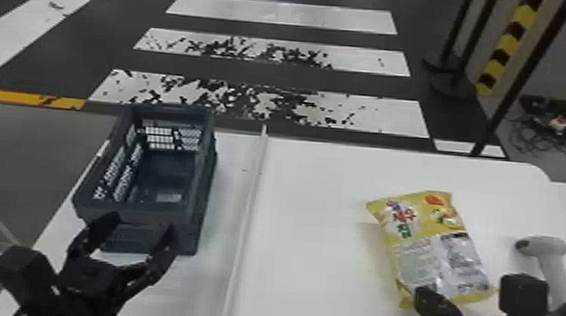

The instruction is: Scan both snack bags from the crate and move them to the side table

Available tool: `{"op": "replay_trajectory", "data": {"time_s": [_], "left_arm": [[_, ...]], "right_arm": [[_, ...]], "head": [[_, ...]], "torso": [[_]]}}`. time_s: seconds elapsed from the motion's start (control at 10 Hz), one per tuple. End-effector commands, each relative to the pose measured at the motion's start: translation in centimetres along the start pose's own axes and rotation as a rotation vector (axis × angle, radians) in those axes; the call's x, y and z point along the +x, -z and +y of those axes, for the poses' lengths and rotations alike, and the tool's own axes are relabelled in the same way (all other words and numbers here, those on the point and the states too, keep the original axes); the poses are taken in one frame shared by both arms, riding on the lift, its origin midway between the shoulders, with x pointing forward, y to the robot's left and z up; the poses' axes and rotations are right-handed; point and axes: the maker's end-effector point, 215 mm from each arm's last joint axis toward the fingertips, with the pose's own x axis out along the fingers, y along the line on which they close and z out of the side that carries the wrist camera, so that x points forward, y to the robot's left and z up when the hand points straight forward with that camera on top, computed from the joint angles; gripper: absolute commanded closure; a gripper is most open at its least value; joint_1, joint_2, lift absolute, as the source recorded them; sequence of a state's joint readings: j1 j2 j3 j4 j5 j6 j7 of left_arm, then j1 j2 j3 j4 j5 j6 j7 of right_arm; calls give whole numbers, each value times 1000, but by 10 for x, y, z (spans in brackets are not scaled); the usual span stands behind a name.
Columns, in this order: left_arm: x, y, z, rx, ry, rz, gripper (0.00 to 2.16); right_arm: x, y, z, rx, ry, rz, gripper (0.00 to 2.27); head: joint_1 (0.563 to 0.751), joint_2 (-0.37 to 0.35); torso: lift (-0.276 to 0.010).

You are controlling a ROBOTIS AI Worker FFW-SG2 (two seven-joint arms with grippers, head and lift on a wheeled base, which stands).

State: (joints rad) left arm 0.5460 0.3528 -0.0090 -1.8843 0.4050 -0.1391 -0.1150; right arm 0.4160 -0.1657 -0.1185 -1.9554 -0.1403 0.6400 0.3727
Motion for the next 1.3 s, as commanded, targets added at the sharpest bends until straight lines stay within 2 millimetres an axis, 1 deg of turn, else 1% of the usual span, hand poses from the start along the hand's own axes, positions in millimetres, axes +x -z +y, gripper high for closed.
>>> {"op": "replay_trajectory", "data": {"time_s": [0.0, 0.1, 0.4, 0.5, 0.8, 0.9, 1.0, 1.2], "left_arm": [[0, -1, 0, 0, 1, -3, 36], [0, -2, 0, 2, 2, -6, 36], [-1, -4, -1, 5, 4, -11, 36], [-1, -4, -1, 6, 5, -11, 36], [-1, -6, -2, 8, 8, -12, 36], [-1, -5, -2, 8, 8, -11, 36], [-1, -5, -2, 8, 8, -11, 36], [-1, -6, -2, 6, 6, -13, 36]], "right_arm": [[-12, -29, -5, -5, 11, -41, 2199], [-19, -45, -5, 2, 16, -71, 2199], [-25, -67, -13, 0, 42, -135, 2199], [-23, -72, -28, 0, 71, -155, 2199], [-13, -89, -91, -5, 182, -219, 2199], [-9, -90, -107, -3, 215, -216, 2199], [-3, -86, -119, -14, 242, -201, 2199], [11, -63, -144, -7, 273, -142, 2199]], "head": [[695, 24], [695, 15], [695, 4], [695, -1], [695, -48], [695, -76], [695, -98], [695, -122]], "torso": [[-99], [-99], [-99], [-99], [-99], [-99], [-99], [-99]]}}
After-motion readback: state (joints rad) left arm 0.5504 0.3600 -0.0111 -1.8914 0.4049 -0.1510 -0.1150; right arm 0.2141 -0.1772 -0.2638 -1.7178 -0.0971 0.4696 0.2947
